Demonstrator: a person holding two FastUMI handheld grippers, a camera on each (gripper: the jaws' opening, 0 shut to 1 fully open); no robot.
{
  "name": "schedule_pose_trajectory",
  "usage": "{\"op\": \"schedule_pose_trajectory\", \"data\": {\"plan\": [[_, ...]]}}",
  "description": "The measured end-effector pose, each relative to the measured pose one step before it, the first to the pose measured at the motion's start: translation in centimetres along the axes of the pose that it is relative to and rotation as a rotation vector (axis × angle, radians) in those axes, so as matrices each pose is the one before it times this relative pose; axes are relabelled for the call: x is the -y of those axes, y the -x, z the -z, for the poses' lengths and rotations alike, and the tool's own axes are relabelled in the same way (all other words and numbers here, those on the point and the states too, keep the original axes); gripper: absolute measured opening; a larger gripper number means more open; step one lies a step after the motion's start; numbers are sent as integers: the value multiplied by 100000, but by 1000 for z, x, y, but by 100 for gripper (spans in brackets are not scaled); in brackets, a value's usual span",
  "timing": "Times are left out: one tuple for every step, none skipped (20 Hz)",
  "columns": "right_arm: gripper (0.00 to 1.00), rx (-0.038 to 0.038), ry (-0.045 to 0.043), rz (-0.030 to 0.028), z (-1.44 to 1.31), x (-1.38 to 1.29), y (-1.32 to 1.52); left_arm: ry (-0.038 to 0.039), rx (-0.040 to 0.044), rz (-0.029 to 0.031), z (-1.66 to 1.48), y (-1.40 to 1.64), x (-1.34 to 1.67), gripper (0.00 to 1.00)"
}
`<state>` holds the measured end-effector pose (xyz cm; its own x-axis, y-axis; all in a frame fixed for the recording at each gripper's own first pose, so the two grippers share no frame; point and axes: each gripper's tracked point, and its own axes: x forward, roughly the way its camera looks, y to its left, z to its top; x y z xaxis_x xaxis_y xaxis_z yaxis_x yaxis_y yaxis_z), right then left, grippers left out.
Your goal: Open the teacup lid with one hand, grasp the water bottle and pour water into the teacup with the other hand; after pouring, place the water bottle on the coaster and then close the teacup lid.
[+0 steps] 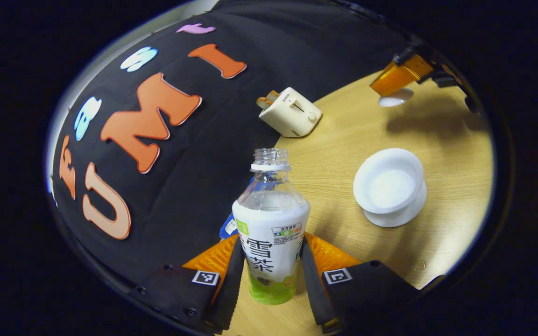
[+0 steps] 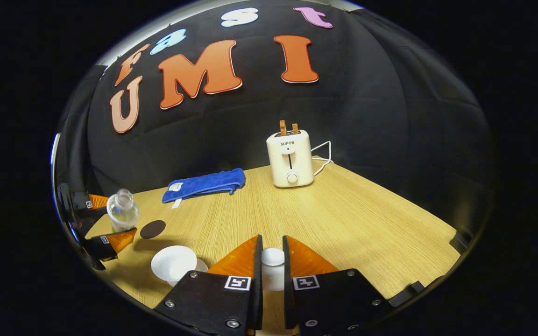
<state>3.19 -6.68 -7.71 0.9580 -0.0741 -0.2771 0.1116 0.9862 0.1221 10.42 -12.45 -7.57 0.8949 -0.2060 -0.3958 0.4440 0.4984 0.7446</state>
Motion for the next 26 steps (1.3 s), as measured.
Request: {"op": "schedule_pose_trajectory", "data": {"plan": [[18, -160, 408, -87, 75, -171, -45, 5303, 450, -943, 147, -288, -659, 63], [18, -116, 393, -117, 11, -24, 64, 5453, 573, -624, 285, -410, -566, 66], [18, 6, 352, -129, 21, -151, 15, 5686, -104, -162, 93, -440, -655, 63], [18, 18, 401, -180, 20, -135, -62, 6947, 194, -669, -29, -194, -663, 63], [18, 6, 297, -146, -26, -137, -17, 6512, 769, -373, -292, -355, -572, 63], [18, -112, 181, -194, 92, -48, -13, 6056, 1088, -742, -157, -258, -548, 63], [18, -101, 143, -73, 13, -88, -22, 5440, 2006, -270, -445, -52, -708, 63], [18, -105, 99, -43, 26, 48, 19, 4678, 4160, -1513, -597, 657, -443, 66], [18, -63, -18, -19, 12, 5, -23, 4168, 2533, -709, -905, 236, -493, 63], [18, -60, -27, 110, 13, 45, -44, 4578, 2647, 179, -989, 429, -84, 64], [18, -61, -34, 203, -20, 36, -50, 4546, 1424, -268, -686, 267, -427, 64], [18, -97, -109, 149, 61, 67, -60, 4170, 726, -241, -601, 417, -541, 66], [18, -66, -116, 99, -21, 37, 35, 4464, 604, -400, -506, 113, -421, 64], [18, -125, -93, 129, 96, 59, -52, 4446, 400, 125, 175, -246, -321, 66], [18, -145, -17, 35, 34, 33, -36, 4287, 445, -410, 359, -605, -652, 64], [18, -166, -24, 29, 81, 15, -32, 3958, 36, -866, 753, -536, -961, 64], [18, -169, 62, 32, 26, -33, -49, 3311, -57, -740, 507, -292, -738, 65], [18, -185, 118, 69, 46, -42, -28, 2036, -507, -1117, 635, -294, -617, 68], [18, -208, 94, -24, 47, 35, 16, 836, -1099, -846, 548, -322, -468, 66], [18, -163, 39, 102, 44, 44, -65, 733, -1581, -67, 570, -895, -197, 65], [18, -242, 114, 316, 92, 32, -97, 1088, -1324, 266, 547, -653, -25, 65], [19, -246, 222, 228, 93, -8, -175, 899, -1077, -77, 485, -635, -111, 65], [18, -308, 204, -92, 87, -97, -11, 836, -415, -69, 106, -258, -26, 65], [18, -136, 131, -32, 22, -1, 10, 595, 661, -184, 37, -147, -24, 66], [19, -118, 228, 47, 20, 24, 20, 454, 175, 706, -106, -84, 104, 67], [19, -135, 81, -43, 52, -50, 30, -217, -722, 80, 435, 187, 54, 65]]}}
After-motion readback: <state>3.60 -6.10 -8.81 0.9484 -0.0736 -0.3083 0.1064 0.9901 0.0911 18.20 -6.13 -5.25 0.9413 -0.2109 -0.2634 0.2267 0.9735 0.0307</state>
